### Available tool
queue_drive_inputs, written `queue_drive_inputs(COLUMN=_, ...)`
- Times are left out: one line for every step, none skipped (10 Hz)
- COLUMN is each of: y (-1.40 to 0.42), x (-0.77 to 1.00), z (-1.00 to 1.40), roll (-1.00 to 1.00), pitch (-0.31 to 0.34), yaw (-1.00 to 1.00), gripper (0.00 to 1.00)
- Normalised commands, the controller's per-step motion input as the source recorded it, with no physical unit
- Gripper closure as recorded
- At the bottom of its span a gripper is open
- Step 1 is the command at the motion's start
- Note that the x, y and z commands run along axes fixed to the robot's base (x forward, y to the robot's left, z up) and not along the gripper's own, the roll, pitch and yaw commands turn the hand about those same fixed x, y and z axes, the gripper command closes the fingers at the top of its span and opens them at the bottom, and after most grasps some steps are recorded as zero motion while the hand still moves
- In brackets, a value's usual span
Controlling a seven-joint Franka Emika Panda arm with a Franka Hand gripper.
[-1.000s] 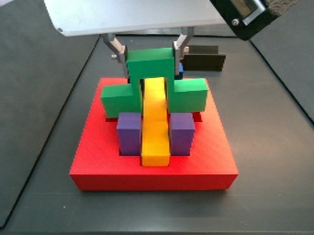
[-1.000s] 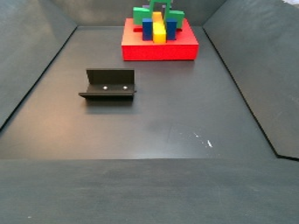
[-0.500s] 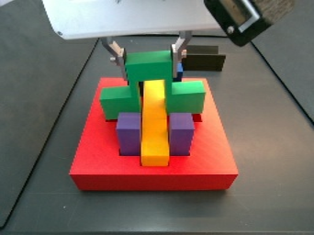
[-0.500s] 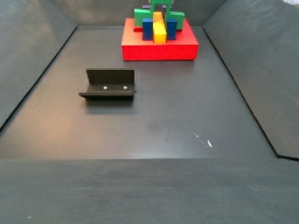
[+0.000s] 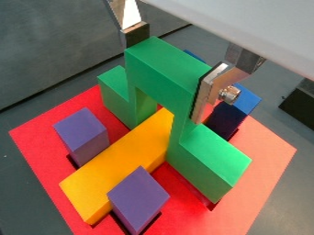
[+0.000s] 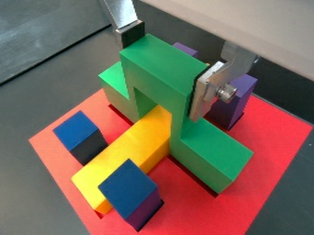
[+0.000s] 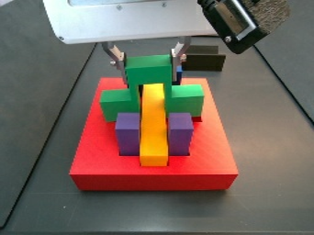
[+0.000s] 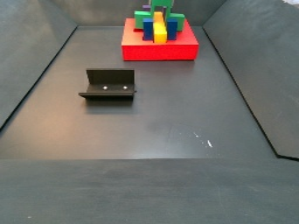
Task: Pick up the green object. Move up. Move to above the board. Insert the green object.
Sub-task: Insert the green object.
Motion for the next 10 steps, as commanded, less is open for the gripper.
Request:
queue_drive_inputs(y=0.00, x=0.20, z=-0.03, roll=-0.02, pitch=0.000, yaw=-0.01, gripper=1.00)
queue_drive_inputs(y=0.00, x=0.27, z=0.00, roll=-0.02, pitch=0.000, yaw=-0.03, gripper=1.00)
queue_drive_inputs(y=0.00, x=0.22, z=0.00, roll=-0.03, pitch=0.000, yaw=-0.04, gripper=1.00)
queue_drive_inputs(y=0.00, x=0.17, z=-0.02, roll=-0.03, pitch=0.000, yaw=-0.04, gripper=1.00)
queue_drive_inputs(y=0.00, x=0.09, z=-0.04, roll=-0.02, pitch=0.000, yaw=-0.04, gripper=1.00)
queue_drive_inputs(y=0.00, x=0.00, z=-0.07, roll=0.00, pitch=0.000, yaw=-0.06, gripper=1.00)
queue_drive_inputs(y=0.00, x=0.00, z=-0.10, roll=-0.01, pitch=0.000, yaw=-0.07, gripper=1.00)
queue_drive_inputs(y=0.00, x=0.00, z=-0.14, roll=-0.01, pitch=0.000, yaw=-0.09, gripper=1.00)
queue_drive_inputs(y=0.00, x=0.00, z=-0.15, roll=-0.02, pitch=0.000, yaw=-0.09, gripper=1.00)
queue_drive_inputs(y=0.00, x=0.00, z=-0.13, roll=-0.01, pitch=0.000, yaw=-0.08, gripper=1.00)
